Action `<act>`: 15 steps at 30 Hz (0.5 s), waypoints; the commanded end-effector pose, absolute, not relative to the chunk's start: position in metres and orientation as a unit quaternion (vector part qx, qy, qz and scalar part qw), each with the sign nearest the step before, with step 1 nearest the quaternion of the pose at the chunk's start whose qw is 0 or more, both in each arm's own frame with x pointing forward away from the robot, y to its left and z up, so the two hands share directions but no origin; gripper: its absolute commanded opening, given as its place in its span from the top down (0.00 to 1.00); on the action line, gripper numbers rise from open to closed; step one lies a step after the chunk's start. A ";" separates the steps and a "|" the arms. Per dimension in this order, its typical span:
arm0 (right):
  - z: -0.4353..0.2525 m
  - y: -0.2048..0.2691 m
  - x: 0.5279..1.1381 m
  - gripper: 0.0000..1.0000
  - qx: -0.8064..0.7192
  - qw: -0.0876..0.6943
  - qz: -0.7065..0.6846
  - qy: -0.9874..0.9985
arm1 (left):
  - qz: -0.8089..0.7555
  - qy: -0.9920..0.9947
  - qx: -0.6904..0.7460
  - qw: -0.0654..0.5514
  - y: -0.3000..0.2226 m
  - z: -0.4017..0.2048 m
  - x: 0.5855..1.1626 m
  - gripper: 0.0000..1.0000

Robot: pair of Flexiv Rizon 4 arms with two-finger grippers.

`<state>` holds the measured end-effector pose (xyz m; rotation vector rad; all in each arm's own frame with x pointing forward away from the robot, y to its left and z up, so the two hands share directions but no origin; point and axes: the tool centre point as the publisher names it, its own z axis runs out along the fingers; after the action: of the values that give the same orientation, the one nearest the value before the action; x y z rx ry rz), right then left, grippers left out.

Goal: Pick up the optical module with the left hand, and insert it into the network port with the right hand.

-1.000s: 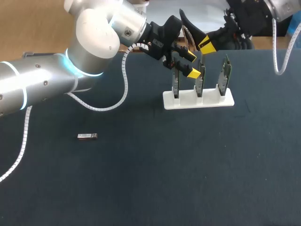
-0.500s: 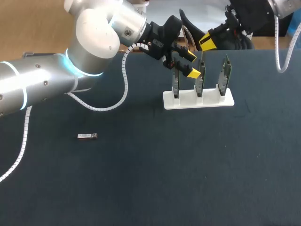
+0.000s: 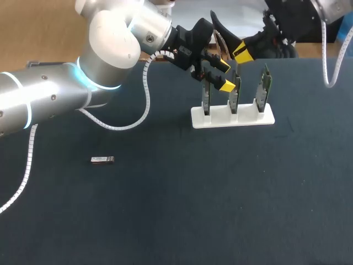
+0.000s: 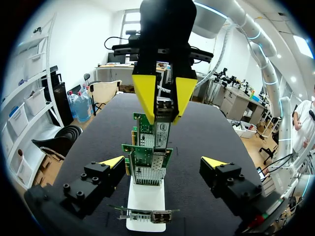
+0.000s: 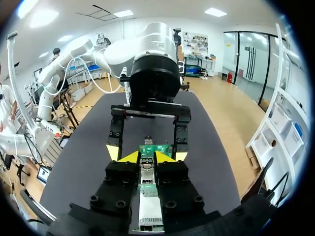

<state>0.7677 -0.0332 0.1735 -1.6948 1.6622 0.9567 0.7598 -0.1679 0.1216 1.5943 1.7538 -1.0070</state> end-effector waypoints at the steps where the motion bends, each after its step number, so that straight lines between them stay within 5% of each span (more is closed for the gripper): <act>1: 0.173 -0.033 0.769 1.00 -0.634 0.286 0.361 0.622 | -0.374 0.655 0.594 0.278 -0.168 0.122 0.760 0.00; 15: 0.169 -0.033 0.767 1.00 -0.633 0.282 0.362 0.623 | -0.374 0.655 0.594 0.278 -0.168 0.122 0.760 0.00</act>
<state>0.7660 -0.0342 0.1701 -1.6950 1.6680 0.9684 0.7598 -0.1679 0.1216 1.5943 1.7538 -1.0070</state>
